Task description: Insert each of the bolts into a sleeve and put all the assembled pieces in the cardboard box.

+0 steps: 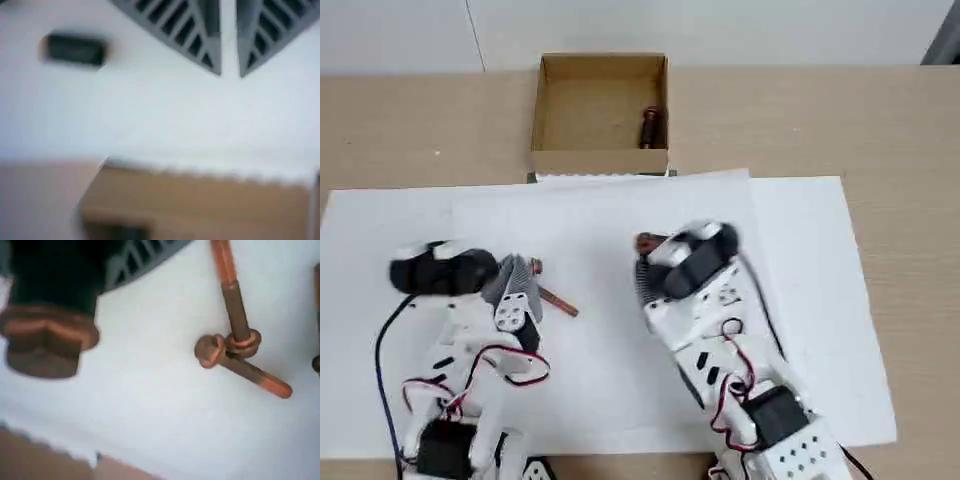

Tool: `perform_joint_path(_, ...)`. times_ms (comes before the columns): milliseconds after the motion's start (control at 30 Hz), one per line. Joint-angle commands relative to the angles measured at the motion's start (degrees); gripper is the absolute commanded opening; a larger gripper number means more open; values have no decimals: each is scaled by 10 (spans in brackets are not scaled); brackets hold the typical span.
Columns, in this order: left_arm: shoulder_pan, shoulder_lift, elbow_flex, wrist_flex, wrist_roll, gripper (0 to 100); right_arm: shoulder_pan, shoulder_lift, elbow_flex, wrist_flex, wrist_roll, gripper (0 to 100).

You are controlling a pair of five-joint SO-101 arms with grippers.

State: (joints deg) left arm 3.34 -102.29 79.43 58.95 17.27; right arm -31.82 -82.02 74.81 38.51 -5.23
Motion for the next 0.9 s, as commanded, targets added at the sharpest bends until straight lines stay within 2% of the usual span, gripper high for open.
perform_joint_path(0,-32,-5,15,21,-42,6,27,42,-90,65,-55,3)
perform_joint_path(233,-37,-5,72,25,-105,6,55,240,-253,80,-105,3)
perform_joint_path(600,-37,-5,90,25,-105,6,55,561,-578,80,-111,3)
perform_joint_path(867,-37,-5,122,29,-105,6,60,771,-810,74,-38,3)
